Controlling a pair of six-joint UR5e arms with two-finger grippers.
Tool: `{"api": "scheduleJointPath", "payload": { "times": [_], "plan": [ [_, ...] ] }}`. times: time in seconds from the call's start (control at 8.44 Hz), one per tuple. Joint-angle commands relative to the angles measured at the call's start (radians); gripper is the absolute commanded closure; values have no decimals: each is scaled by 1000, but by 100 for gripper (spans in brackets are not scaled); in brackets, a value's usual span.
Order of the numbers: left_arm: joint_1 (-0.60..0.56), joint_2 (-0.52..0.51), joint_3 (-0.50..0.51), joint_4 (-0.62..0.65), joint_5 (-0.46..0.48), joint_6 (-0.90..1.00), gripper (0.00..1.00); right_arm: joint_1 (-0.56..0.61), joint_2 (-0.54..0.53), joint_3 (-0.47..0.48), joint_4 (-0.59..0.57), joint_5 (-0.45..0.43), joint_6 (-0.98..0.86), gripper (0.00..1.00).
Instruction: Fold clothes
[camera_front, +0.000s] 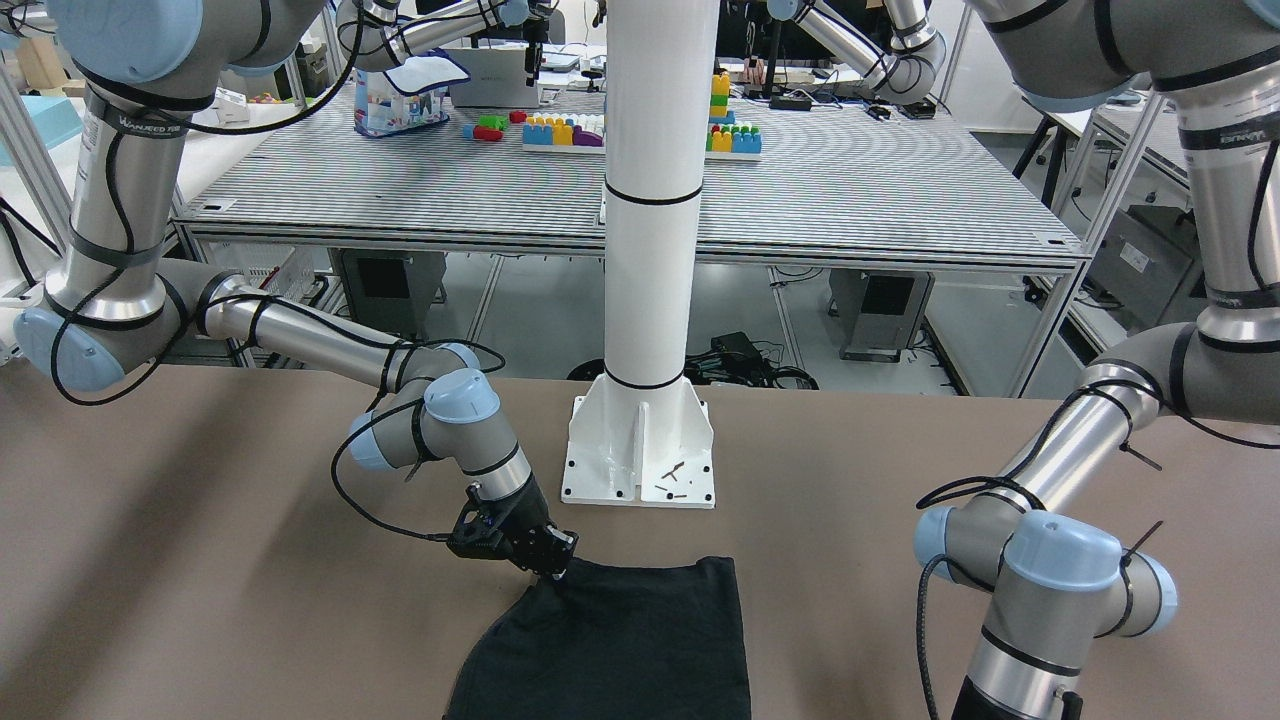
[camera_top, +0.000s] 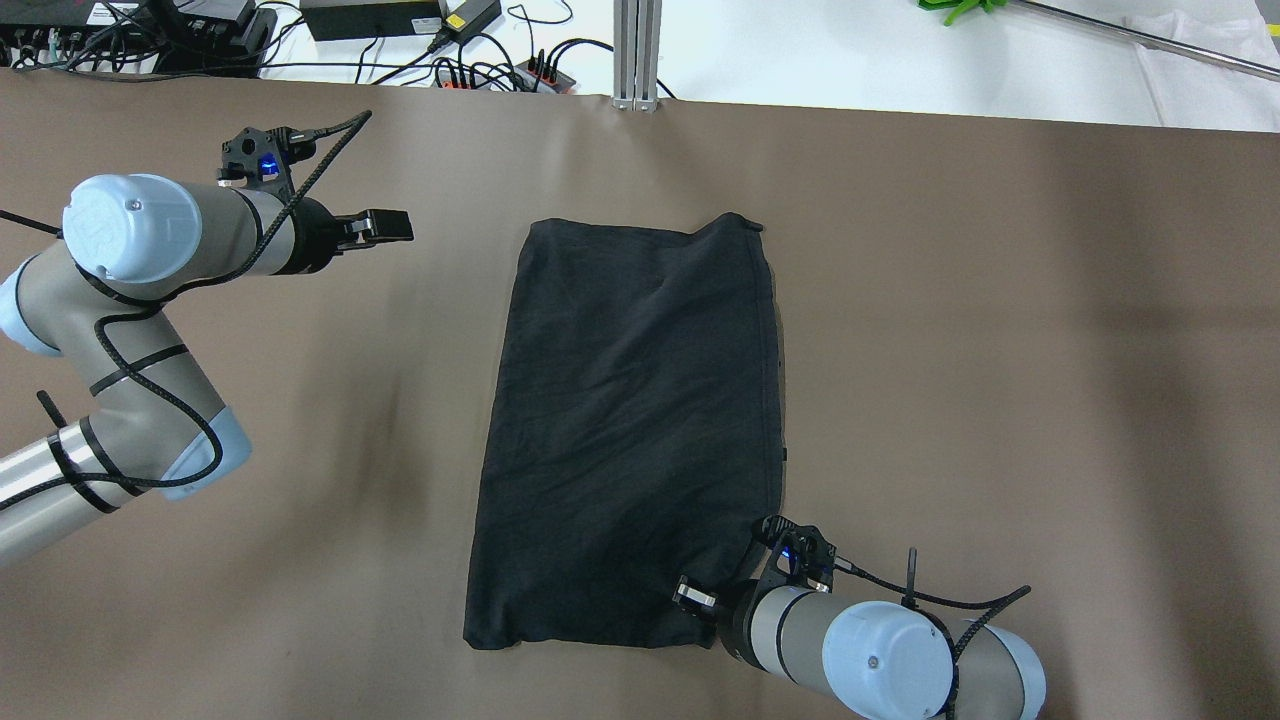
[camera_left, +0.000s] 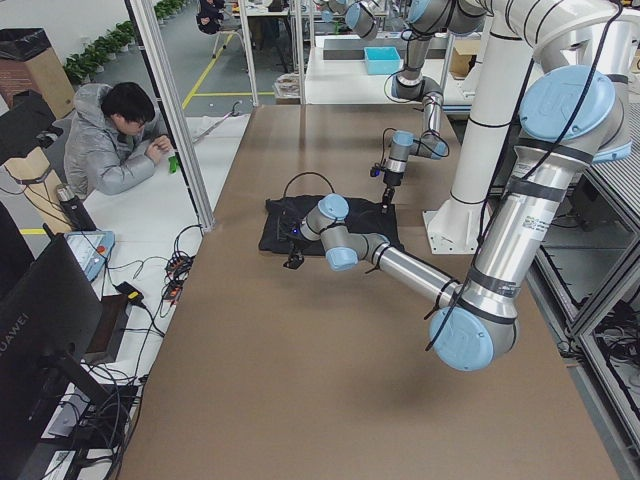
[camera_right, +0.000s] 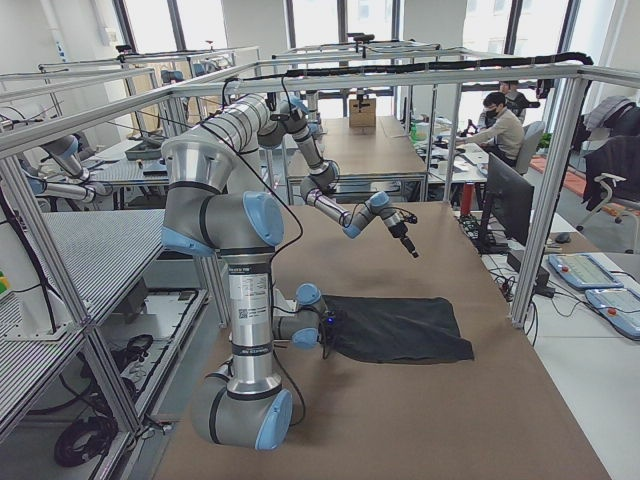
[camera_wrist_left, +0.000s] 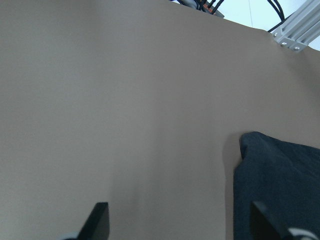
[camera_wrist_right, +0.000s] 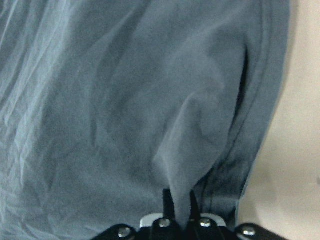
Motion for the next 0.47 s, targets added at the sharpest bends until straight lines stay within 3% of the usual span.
{"api": "scheduleJointPath", "payload": {
  "times": [0.0,0.12,0.36],
  "plan": [
    [-1,1,-4,-2,-2,-4,0,4,-1,2,1,2,-2,100],
    [-1,1,-18,-5,-11,-27,0,8,-2,7,3,2,-5,100],
    [43,4,-85,-4,-79,-268,0,8,-2,10,15,3,-15,100]
  ]
}}
